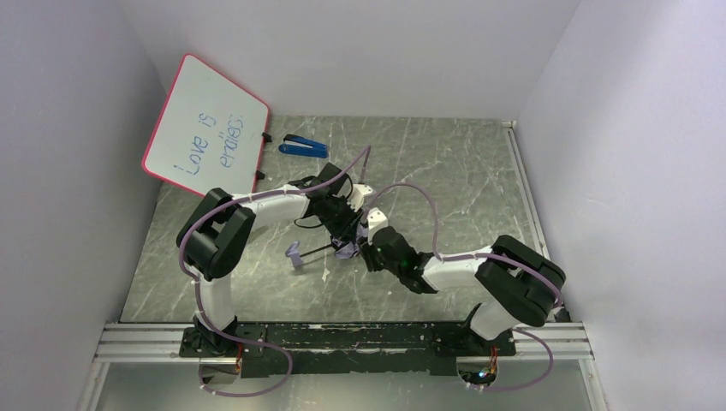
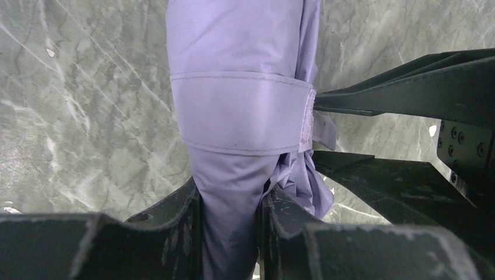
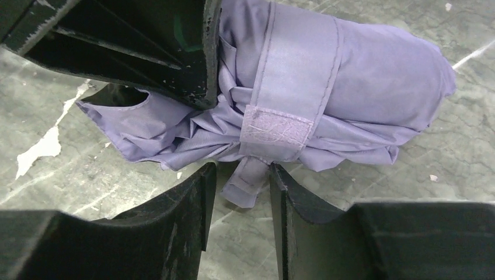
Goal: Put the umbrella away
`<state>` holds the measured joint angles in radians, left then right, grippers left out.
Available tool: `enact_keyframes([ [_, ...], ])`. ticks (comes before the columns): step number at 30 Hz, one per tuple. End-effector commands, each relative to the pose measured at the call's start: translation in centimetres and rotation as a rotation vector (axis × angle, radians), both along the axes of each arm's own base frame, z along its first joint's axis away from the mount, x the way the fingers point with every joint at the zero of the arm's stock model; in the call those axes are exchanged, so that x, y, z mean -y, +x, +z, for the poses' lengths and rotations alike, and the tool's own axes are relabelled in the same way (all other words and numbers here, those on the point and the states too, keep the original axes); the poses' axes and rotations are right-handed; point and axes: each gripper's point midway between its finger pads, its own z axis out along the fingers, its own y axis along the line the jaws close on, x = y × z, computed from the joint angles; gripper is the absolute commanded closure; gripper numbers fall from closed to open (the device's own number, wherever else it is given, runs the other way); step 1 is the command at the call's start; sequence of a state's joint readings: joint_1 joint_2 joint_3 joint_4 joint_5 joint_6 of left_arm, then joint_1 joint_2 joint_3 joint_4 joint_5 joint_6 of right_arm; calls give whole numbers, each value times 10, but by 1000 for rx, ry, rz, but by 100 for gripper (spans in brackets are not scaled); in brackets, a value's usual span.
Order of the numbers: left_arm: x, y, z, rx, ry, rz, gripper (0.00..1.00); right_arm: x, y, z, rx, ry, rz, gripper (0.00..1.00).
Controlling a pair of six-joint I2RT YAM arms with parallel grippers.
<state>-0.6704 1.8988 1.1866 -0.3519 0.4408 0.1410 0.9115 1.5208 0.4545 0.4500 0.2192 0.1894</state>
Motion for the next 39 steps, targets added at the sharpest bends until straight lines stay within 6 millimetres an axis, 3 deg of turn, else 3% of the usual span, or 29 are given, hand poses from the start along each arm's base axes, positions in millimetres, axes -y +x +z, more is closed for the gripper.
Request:
enact_keyframes([
  [1,-32,0,-24,-9,169,69,95,18,3,-11,20,-125,-57,58],
  [15,-31,2,-23,-6,166,69,95,20,9,5,84,-144,-110,69],
  [39,-30,3,-21,-4,167,72,95,26,8,17,106,-129,-145,58],
])
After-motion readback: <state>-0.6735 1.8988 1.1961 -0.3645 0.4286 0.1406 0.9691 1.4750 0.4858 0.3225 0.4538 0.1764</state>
